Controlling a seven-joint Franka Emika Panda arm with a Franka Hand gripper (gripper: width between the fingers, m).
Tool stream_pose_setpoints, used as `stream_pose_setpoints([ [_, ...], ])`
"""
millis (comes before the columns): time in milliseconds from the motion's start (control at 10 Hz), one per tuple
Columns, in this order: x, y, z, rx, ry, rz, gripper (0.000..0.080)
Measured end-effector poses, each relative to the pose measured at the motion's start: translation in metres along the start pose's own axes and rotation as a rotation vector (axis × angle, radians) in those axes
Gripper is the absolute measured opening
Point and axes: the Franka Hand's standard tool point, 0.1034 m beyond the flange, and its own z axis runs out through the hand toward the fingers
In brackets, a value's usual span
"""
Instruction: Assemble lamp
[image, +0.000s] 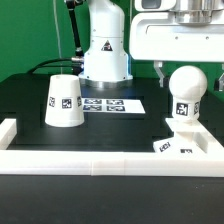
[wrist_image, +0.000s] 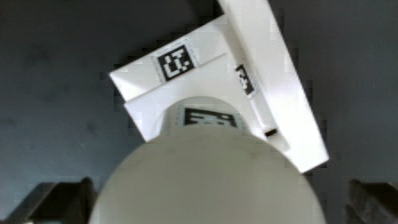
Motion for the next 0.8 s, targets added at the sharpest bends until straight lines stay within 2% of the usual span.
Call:
stream_pose_setpoints([
  [300, 0.0009, 0.0007, 0.0002, -0.002, 0.003, -0.26, 0.0698],
  [800, 0.0091, -0.0039, -0.0031, -0.054, 0.035, -0.854, 0.0698],
])
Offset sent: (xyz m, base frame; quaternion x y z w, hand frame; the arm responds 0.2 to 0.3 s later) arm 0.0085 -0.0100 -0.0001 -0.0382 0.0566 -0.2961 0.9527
